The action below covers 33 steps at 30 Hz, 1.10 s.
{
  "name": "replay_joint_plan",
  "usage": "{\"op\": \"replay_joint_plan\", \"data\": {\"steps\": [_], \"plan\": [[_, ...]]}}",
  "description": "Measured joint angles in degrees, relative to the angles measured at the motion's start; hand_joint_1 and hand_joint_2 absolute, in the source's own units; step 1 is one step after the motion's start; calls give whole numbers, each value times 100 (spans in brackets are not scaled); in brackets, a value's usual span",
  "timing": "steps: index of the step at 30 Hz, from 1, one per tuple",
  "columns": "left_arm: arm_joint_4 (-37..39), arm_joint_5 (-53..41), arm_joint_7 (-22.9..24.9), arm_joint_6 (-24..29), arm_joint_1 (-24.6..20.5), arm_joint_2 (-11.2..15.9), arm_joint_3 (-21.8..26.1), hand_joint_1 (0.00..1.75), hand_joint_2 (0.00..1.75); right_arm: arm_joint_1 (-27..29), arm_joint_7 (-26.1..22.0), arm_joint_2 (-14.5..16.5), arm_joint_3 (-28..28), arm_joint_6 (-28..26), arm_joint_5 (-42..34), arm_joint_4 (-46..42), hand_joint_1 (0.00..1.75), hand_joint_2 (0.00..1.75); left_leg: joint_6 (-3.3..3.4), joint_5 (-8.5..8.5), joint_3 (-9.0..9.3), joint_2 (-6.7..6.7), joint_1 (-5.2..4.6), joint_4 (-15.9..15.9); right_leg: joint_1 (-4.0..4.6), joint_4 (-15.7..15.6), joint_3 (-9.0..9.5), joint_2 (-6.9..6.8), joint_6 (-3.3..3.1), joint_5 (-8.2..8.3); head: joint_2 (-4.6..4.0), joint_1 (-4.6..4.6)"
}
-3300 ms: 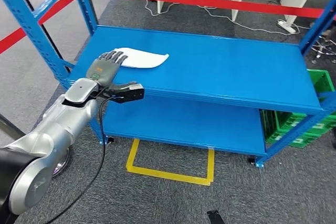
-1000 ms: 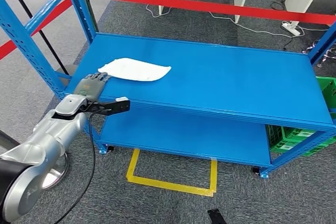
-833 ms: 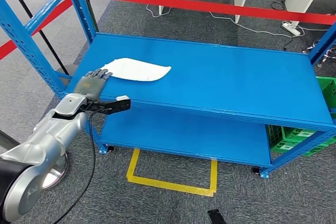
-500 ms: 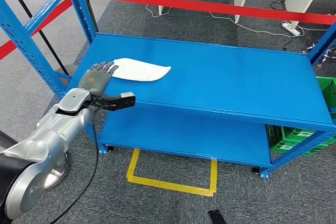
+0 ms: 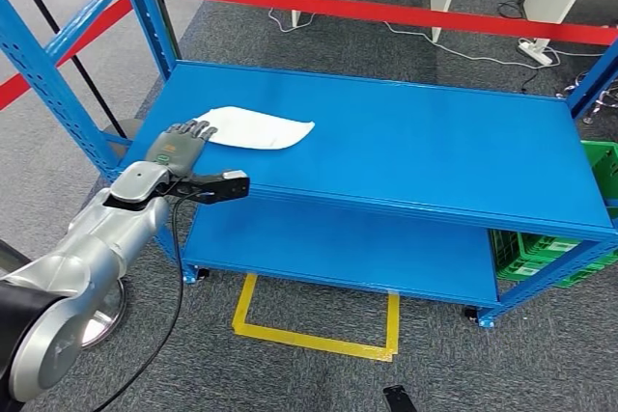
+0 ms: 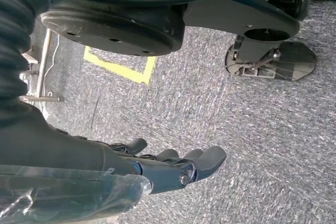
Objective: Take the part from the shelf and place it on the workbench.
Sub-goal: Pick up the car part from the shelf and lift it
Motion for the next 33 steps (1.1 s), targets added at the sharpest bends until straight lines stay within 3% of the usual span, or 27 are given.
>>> {"op": "replay_joint_plan", "data": {"steps": [13,20,22,25,26,27,28,30,31,33], "plan": [[0,-20,119,-8,-12,9,-17,0,0,-3,-13,0,-9,-1,24,0,0,175,16,-12,-1,-2,-27,8,-27,-2,3,-1,10,-4,0,-1],[-3,-54,188,-10,-72,15,-103,0,0,-26,-36,0,-87,-4,57,-1,0,175,106,-61,30,-1,-61,-13,-74,-9,23,0,92,-52,0,0],[-6,-57,200,-13,-104,5,-115,0,0,-40,-39,0,-93,-6,68,-1,0,175,148,-69,90,5,-28,-61,-69,312,-126,1,114,-226,0,20],[-5,-63,225,-14,-110,-12,-123,0,0,-46,-40,0,-116,-8,84,-1,0,175,170,-108,135,9,-19,-65,-70,1472,-787,4,120,-651,0,48],[-4,-64,231,-13,-99,-15,-124,0,0,-50,-40,0,-126,-9,87,-1,0,175,160,-127,150,5,-17,-62,-73,1706,-960,4,128,-660,0,49],[-4,-66,233,-11,-89,-18,-125,0,0,-55,-40,0,-135,-9,90,-1,0,175,141,-149,171,1,-11,-53,-78,1712,-1028,3,137,-546,0,51],[-4,-67,234,-10,-84,-22,-126,0,0,-59,-39,-1,-140,-9,91,-1,0,175,116,-177,197,-5,2,-37,-88,1487,-979,1,148,-326,0,52],[-4,-68,234,-8,-94,-34,-127,0,0,-57,-34,0,-143,-8,92,1,0,175,39,-255,238,-18,23,24,-113,717,-676,-1,181,135,0,61],[-4,-69,237,-7,-104,-38,-127,0,0,-52,-33,1,-144,-8,92,3,0,175,-3,-287,239,-25,22,60,-122,434,-555,9,165,250,0,66],[-4,-73,245,-7,-117,-41,-129,0,0,-47,-30,4,-146,-9,92,7,0,175,-67,-312,223,-32,6,96,-114,260,-479,35,91,248,0,66]]}}
